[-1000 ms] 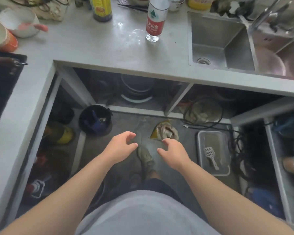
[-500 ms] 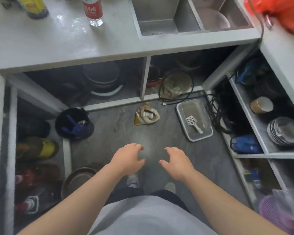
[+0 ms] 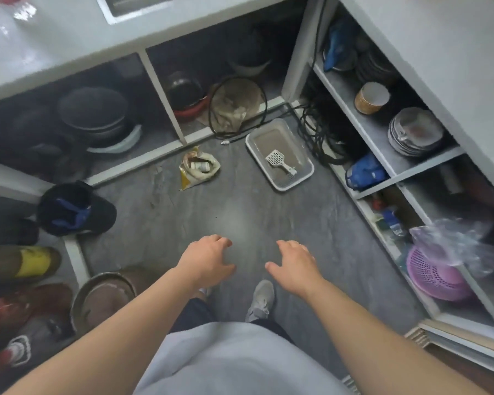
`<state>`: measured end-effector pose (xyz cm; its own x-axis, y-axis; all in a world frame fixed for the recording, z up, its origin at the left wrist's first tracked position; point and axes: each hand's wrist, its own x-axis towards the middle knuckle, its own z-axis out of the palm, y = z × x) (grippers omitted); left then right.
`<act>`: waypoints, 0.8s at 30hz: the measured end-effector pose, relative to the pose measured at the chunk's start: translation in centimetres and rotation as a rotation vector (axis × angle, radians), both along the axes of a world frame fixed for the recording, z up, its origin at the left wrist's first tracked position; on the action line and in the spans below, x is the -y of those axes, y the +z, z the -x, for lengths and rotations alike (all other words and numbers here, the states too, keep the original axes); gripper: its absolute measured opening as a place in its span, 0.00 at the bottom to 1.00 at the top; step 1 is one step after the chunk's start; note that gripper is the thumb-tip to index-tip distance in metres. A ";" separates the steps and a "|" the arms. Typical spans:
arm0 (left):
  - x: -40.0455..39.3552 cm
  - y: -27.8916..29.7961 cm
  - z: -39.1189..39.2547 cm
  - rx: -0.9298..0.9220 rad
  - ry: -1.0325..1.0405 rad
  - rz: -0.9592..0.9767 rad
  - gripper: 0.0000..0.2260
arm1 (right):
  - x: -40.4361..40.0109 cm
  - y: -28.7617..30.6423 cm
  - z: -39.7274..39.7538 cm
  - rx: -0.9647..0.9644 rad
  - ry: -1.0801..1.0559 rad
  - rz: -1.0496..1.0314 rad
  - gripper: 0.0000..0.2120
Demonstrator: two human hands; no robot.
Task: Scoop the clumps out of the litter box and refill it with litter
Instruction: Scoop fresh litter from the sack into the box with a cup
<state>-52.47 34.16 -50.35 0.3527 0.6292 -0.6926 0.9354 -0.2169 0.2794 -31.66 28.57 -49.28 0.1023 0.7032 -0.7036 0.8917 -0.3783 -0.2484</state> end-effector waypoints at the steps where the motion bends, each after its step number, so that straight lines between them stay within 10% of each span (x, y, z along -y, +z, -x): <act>1: 0.6 0.0 -1.3 0.001 -0.022 0.004 0.29 | 1.0 0.2 -1.2 0.001 -0.027 -0.004 0.28; 24: -4.8 -2.2 -3.6 0.000 -0.145 0.060 0.28 | -0.8 -1.2 -4.4 0.039 -0.281 0.040 0.30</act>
